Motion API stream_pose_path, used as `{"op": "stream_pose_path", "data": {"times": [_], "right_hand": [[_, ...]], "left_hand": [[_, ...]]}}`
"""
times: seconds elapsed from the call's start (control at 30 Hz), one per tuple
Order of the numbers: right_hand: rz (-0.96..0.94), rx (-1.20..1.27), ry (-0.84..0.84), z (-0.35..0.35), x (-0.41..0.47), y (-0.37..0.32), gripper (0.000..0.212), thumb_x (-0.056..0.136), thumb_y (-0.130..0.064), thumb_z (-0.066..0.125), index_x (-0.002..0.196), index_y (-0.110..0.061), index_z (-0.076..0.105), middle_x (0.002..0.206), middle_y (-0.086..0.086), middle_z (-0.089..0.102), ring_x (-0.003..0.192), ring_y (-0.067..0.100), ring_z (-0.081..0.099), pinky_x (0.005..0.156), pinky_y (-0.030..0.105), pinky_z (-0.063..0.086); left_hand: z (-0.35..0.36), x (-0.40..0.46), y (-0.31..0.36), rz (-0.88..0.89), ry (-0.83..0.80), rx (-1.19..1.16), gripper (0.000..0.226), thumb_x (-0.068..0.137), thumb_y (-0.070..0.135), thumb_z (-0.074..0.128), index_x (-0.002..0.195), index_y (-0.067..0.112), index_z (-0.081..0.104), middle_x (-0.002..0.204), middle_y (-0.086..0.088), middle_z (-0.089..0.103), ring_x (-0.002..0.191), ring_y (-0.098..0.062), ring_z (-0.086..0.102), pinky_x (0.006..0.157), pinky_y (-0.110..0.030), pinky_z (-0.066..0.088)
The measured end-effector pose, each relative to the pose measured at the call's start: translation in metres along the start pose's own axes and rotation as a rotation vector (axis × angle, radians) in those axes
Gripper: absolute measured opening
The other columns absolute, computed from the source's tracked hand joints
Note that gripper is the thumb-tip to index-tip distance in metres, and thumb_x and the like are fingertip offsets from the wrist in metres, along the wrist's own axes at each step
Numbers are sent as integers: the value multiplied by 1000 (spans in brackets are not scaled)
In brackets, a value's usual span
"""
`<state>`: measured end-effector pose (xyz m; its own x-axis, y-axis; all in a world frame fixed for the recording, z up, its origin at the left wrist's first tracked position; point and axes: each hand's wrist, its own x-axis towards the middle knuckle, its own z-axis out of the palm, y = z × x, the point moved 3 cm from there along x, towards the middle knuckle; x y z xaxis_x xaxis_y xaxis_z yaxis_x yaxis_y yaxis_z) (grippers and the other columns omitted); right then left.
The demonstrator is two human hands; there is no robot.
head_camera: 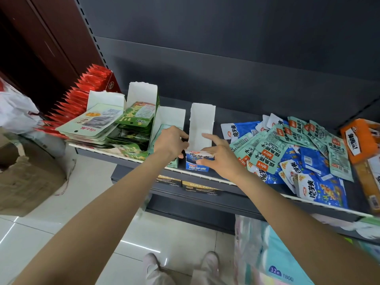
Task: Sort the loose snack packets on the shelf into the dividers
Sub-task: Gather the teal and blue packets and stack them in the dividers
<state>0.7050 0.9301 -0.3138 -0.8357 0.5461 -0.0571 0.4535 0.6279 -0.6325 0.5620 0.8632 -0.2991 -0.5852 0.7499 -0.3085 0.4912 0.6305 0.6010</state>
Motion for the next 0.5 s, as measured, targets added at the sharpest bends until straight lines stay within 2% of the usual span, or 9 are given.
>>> {"op": "stream_pose_path", "data": {"times": [0.13, 0.27, 0.4, 0.5], "right_hand": [[8, -34, -49, 9, -2, 0, 38, 87, -27, 64, 122, -11, 62, 138, -4, 47, 134, 16, 24, 108, 32, 24], [16, -61, -44, 9, -3, 1, 41, 88, -25, 62, 125, -9, 58, 137, -2, 47, 134, 13, 26, 106, 27, 26], [-6, -98, -73, 9, -7, 1, 32, 89, -21, 62, 120, -18, 63, 138, -1, 45, 133, 17, 25, 107, 31, 25], [11, -76, -134, 3, -10, 0, 34, 86, -18, 65, 119, -23, 63, 141, -2, 41, 131, 17, 29, 106, 31, 26]], "left_hand": [[-5, 1, -5, -48, -24, -49, 19, 92, 15, 57, 108, 12, 68, 83, -5, 71, 40, -7, 59, 45, -19, 45], [-8, -1, -7, -14, 1, -60, 20, 95, 20, 52, 103, 11, 68, 84, -3, 70, 34, -3, 56, 52, -22, 48], [-8, -7, -6, 38, 50, -21, 17, 94, 24, 54, 97, 15, 69, 98, -6, 71, 52, -12, 64, 69, -33, 57], [-13, -12, -5, 63, 109, -9, 18, 92, 26, 55, 98, 17, 69, 100, -3, 70, 79, -22, 67, 78, -38, 56]]}}
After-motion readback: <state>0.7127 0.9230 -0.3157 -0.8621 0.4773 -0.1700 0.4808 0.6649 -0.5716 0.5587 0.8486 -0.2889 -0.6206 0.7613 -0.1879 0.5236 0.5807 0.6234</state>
